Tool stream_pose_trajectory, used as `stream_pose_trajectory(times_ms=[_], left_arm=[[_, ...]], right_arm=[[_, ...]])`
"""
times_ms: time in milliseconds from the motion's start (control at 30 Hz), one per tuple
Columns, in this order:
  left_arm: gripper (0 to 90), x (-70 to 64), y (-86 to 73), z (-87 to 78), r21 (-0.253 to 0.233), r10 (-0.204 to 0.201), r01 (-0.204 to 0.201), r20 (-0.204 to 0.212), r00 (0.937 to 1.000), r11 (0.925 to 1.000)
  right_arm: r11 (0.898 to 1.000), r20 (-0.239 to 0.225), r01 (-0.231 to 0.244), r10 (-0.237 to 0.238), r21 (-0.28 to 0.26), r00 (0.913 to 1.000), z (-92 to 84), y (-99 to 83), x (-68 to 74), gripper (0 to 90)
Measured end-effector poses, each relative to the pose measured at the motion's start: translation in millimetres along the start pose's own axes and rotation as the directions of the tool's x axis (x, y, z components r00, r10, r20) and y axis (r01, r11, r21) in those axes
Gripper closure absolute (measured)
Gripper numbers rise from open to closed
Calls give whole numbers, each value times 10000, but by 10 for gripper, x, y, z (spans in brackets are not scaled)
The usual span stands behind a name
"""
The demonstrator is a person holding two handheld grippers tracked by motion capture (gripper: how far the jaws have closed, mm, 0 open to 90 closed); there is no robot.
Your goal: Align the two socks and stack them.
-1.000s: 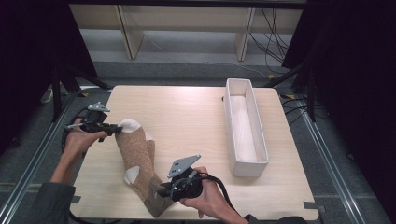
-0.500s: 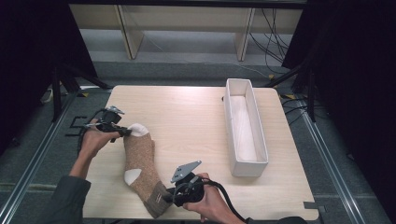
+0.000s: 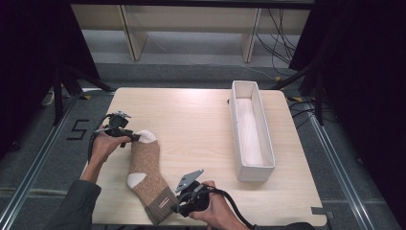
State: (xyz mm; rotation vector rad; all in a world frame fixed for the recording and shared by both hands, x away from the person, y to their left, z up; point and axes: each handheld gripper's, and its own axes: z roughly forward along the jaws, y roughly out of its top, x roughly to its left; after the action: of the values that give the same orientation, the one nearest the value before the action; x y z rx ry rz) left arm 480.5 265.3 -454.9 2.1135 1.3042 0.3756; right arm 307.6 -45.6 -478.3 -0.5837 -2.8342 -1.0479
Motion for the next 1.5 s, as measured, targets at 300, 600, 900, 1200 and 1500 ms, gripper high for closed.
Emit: stream_pose_trajectory(times_ms=[300,600,900,1200,1500], left_arm=[[616,-145,-335,-358,-721,366,-307,820,9960,9969],[724,-427,-706,-522,-1345,871,-647,1674,9820,9888],[798,-605,-843,-547,-1606,1211,-942,1671,9785,9825],[781,-689,-912,-500,-1466,1317,-1040,1941,9721,9837],[825,-673,-948,-452,-1129,1437,-1231,1977,9697,9859]], right_arm=[[9994,179,-335,334,56,9993,-38,-20,8,435],[9991,626,-381,368,202,9974,-30,-29,8,366],[9990,825,-260,229,376,9963,36,-62,16,331],[9986,665,-7,-28,531,9978,81,-70,16,372],[9965,364,540,-565,645,9977,201,-56,76,534]])
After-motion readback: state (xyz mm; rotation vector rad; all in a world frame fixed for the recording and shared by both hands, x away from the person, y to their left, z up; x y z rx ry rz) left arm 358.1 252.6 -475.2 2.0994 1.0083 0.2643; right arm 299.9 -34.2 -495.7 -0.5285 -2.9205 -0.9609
